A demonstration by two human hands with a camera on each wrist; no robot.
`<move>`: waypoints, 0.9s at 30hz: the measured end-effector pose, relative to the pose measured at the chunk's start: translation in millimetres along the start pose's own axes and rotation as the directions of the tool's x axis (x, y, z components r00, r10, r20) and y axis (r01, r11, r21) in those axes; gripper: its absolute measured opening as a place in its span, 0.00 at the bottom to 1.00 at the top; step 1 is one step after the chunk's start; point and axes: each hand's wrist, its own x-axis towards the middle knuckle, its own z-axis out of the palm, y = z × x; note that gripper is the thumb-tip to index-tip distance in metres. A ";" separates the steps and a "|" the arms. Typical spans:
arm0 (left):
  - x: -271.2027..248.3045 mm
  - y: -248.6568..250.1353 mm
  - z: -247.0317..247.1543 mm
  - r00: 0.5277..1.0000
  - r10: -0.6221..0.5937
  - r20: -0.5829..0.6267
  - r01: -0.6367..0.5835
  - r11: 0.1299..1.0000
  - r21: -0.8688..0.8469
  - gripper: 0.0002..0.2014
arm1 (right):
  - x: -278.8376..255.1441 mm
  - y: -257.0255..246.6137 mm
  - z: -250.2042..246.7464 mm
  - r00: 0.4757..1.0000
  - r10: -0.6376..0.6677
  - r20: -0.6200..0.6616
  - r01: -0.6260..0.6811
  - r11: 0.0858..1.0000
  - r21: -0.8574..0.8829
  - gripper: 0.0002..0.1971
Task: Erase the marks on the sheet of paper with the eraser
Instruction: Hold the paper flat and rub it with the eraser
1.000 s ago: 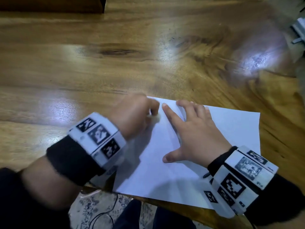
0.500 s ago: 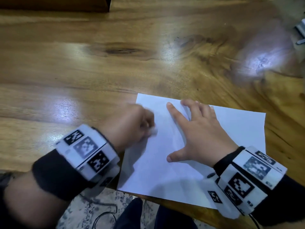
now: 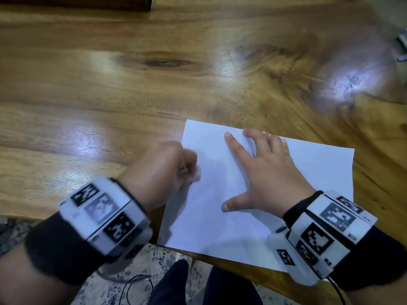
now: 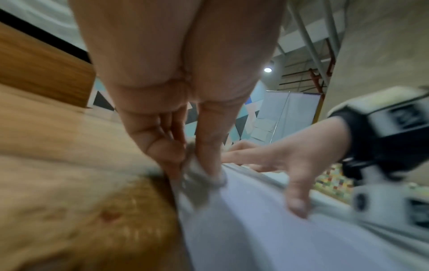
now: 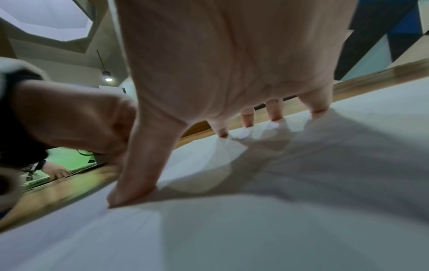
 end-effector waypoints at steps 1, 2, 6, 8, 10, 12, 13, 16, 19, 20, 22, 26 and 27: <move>-9.2 0.7 1.5 0.995 0.000 0.095 0.001 1.000 -0.008 0.09 | 0.1 0.2 -0.1 1.000 0.000 -0.001 0.000 1.000 0.003 0.67; -14.4 0.4 2.4 0.986 -0.006 0.166 0.009 1.000 -0.018 0.08 | 0.0 0.4 0.0 1.000 -0.001 -0.002 0.001 1.000 0.008 0.66; 5.4 -2.2 -1.3 0.996 -0.010 -0.086 0.010 1.000 0.000 0.04 | -0.4 0.9 0.2 1.000 -0.004 -0.009 0.005 1.000 0.015 0.66; 12.8 -1.3 -1.0 0.985 0.012 -0.170 -0.009 1.000 0.015 0.02 | -0.3 0.7 0.3 1.000 -0.003 -0.008 0.003 1.000 0.013 0.66; 0.4 -2.3 4.2 0.998 0.037 -0.048 -0.037 0.999 0.000 0.07 | -0.2 0.6 0.6 1.000 -0.005 -0.008 0.005 1.000 0.016 0.66; -16.9 -0.6 7.6 0.986 0.053 0.158 -0.050 0.999 -0.021 0.07 | -0.1 0.8 1.1 1.000 -0.005 -0.011 0.005 1.000 0.022 0.66; -18.5 0.7 8.1 0.976 0.059 0.210 -0.055 0.998 -0.026 0.04 | -0.1 0.8 1.3 1.000 -0.005 -0.011 0.005 1.000 0.024 0.66; 7.1 9.8 5.0 0.998 0.054 0.035 -0.054 0.999 -0.007 0.05 | 0.5 0.6 1.4 1.000 -0.007 -0.014 0.008 1.000 0.026 0.66; 20.0 9.9 8.7 0.990 0.056 -0.132 -0.057 0.998 0.001 0.06 | 0.1 0.3 1.3 1.000 -0.005 -0.016 0.006 0.999 0.032 0.67; 12.2 6.5 13.3 0.989 0.105 -0.103 -0.105 0.994 0.005 0.07 | 0.2 0.2 1.3 1.000 -0.008 -0.015 0.008 1.000 0.030 0.67; -9.6 2.1 21.2 0.980 0.188 0.062 -0.186 0.982 -0.042 0.08 | 0.2 0.9 2.0 1.000 -0.009 -0.018 0.010 0.999 0.033 0.67; 5.6 4.2 15.6 0.980 0.201 0.002 -0.200 0.979 -0.034 0.06 | 1.1 2.1 3.6 0.999 -0.016 -0.031 0.017 0.999 0.039 0.66; 16.1 7.3 12.3 0.979 0.184 -0.089 -0.184 0.983 0.007 0.05 | 1.4 2.5 3.8 0.999 -0.016 -0.034 0.017 0.999 0.041 0.66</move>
